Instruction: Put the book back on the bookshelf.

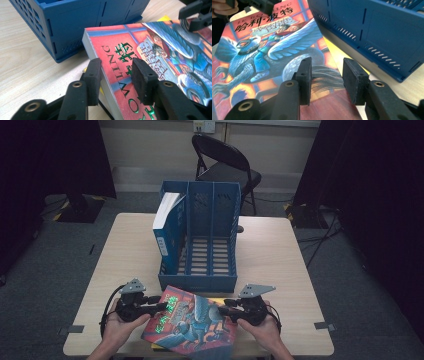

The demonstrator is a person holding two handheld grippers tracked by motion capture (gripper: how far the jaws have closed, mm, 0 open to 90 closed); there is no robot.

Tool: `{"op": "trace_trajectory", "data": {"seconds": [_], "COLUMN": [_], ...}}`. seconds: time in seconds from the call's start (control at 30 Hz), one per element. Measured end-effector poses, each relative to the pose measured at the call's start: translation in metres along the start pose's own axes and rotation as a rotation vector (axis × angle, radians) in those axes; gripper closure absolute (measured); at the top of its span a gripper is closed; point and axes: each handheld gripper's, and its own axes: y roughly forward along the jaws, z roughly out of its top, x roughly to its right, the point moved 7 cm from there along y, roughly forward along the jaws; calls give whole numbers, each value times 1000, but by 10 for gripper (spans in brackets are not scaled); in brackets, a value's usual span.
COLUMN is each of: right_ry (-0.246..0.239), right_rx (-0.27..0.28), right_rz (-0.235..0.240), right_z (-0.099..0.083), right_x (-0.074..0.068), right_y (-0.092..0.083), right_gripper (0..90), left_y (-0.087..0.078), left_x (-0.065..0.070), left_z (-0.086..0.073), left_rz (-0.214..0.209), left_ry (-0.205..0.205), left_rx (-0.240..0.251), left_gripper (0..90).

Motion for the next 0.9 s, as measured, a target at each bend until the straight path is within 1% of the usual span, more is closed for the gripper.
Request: {"op": "trace_trajectory", "data": {"seconds": [0.07, 0.1, 0.17, 0.2, 0.27, 0.33, 0.4, 0.5, 0.6, 0.7, 0.73, 0.77, 0.83, 0.87, 0.9], "right_ry": [-2, -4, -9, -10, -6, -3, -5, -23, -26, -32, -34, -36, -40, -40, -36], "right_rx": [-8, -11, -14, -16, -17, -20, -21, -22, -30, -29, -28, -29, -31, -28, -23], "right_rz": [10, 14, 11, 9, 16, 17, 16, 41, 47, 56, 53, 42, 31, 35, 40], "right_z": [-2, -4, -7, -9, -13, -16, -19, -24, -26, -21, -18, -13, -5, 0, 5], "right_x": [-1, -1, -3, -5, -8, -10, -13, -17, -20, -19, -18, -16, -11, -9, -6], "right_y": [-3, -4, -9, -11, -16, -19, -23, -28, -30, -25, -21, -16, -9, -5, -2], "right_gripper": [621, 629, 640, 643, 648, 651, 652, 652, 652, 645, 623, 607, 605, 610, 615], "left_y": [2, 4, 7, 8, 13, 18, 23, 30, 34, 35, 35, 35, 32, 30, 26], "left_x": [0, 1, 5, 6, 7, 7, 9, 11, 12, 12, 13, 12, 11, 11, 11], "left_z": [1, 2, 5, 6, 9, 13, 17, 22, 26, 26, 26, 25, 23, 21, 18], "left_rz": [-13, -3, 10, 12, -10, -19, -16, -30, -42, -41, -35, -38, -50, -56, -64], "left_ry": [-39, -30, 18, 20, 18, -1, 19, 31, 41, 41, 43, 38, 25, 18, 20], "left_rx": [-4, 1, -6, -9, -16, -16, -18, -25, -37, -28, -20, -17, -19, -21, -22], "left_gripper": [614, 615, 616, 617, 619, 624, 632, 640, 643, 644, 644, 643, 641, 641, 640]}}
